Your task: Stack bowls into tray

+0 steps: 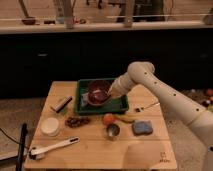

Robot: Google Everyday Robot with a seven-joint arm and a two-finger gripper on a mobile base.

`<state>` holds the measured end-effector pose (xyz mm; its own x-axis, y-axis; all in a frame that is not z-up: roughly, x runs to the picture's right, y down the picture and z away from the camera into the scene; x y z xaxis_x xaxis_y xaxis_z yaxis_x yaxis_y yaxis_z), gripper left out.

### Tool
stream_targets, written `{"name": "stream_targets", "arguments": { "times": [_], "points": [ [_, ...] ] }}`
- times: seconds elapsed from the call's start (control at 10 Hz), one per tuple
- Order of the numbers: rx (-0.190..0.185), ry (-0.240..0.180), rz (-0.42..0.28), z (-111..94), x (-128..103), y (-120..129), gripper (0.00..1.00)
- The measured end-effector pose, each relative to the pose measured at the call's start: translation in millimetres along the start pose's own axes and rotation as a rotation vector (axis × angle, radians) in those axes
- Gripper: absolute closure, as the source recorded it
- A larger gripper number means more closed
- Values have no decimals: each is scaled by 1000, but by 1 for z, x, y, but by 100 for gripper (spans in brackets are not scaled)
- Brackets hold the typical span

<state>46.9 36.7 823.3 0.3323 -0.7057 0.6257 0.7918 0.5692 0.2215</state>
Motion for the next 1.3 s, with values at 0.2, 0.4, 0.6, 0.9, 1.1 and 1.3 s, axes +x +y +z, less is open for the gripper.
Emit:
{"name": "stream_targets", "arguments": {
  "times": [0.2,0.4,0.6,0.9,1.1,1.3],
  "points": [
    [1,7,14,2,17,11,97],
    [8,12,29,2,31,19,97],
    [8,18,49,2,44,28,97],
    [8,20,80,5,51,38,97],
    [6,10,106,9,52,43,96],
    [5,-3,133,16,52,47,79]
  ]
}}
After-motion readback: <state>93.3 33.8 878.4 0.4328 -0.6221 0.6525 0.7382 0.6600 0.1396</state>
